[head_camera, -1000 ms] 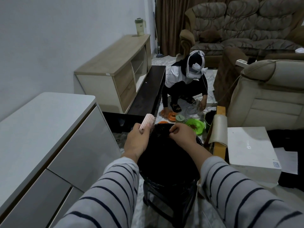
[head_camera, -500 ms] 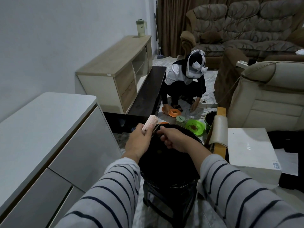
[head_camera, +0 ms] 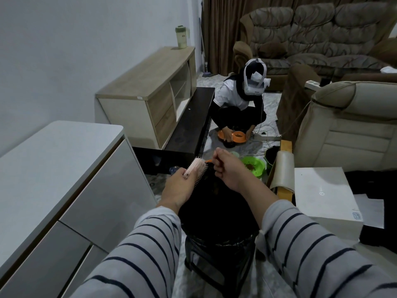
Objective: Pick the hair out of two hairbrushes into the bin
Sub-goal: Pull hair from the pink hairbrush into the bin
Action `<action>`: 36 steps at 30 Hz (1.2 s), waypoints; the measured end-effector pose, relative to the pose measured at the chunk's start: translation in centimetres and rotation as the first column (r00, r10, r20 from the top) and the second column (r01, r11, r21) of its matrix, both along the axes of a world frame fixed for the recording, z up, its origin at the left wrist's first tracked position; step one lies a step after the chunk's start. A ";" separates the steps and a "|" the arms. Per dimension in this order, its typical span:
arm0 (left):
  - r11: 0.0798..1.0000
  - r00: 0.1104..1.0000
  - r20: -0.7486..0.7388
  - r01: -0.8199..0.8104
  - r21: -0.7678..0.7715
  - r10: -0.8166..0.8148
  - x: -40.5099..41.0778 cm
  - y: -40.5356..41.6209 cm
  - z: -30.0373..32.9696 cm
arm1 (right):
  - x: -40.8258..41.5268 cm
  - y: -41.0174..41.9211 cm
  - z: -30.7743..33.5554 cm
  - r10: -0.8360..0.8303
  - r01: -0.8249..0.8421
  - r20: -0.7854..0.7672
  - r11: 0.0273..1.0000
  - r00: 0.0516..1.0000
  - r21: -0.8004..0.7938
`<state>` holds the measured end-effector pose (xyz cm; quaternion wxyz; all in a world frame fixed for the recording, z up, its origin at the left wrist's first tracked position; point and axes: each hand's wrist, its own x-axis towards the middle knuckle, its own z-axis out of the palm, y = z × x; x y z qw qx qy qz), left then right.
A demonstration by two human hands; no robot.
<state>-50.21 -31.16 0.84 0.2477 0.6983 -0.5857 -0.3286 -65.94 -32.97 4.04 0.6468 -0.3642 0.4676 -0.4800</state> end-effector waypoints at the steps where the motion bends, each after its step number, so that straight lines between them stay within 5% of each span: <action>1: 1.000 1.000 -0.006 -0.005 0.001 0.005 0.0 0.0 0.0 | 0.0 0.1 -0.2 -0.006 0.001 -0.194 1.000 0.981 -0.030; 3: 1.000 0.999 -0.020 -0.029 -0.005 0.029 0.1 -0.2 0.0 | -0.5 0.4 -0.7 -0.025 -0.051 -0.612 0.993 0.790 -0.106; 5: 0.997 0.997 -0.038 -0.069 -0.021 0.068 0.1 -0.3 0.2 | -1.3 0.7 -1.8 0.012 -0.162 -0.817 0.982 0.577 -0.100; 11: 0.994 0.995 -0.026 -0.095 -0.049 0.094 0.2 -0.2 0.8 | -3.5 1.9 -4.1 0.215 -0.173 -0.895 0.972 0.391 0.158; 16: 0.996 0.995 -0.053 -0.087 -0.024 0.085 0.2 -0.2 0.5 | -3.6 1.8 -3.0 0.429 -0.252 -0.800 0.902 0.419 0.352; 20: 0.998 0.997 -0.054 -0.052 -0.025 0.051 0.2 -0.2 0.4 | -2.5 0.5 -1.9 0.092 -0.129 -0.923 0.991 0.375 0.047; 24: 1.000 0.999 -0.053 -0.002 -0.031 0.000 -0.1 -0.5 0.5 | -0.8 -0.4 -0.6 -0.089 -0.094 -0.835 0.982 0.542 -0.165; 29: 0.998 0.995 -0.091 0.036 -0.060 -0.042 -1.4 -0.7 1.0 | 0.3 0.0 0.4 -0.249 -0.018 -0.922 0.964 0.298 -0.266; 31: 0.995 0.996 -0.087 0.024 -0.094 -0.032 -1.6 -0.8 1.1 | 0.5 0.1 0.7 -0.260 -0.028 -0.920 0.960 0.293 -0.280; 36: 0.993 0.995 -0.098 0.024 -0.113 -0.036 -1.8 -1.0 1.3 | 1.6 0.1 1.0 -0.267 0.180 -0.731 0.964 0.628 -0.197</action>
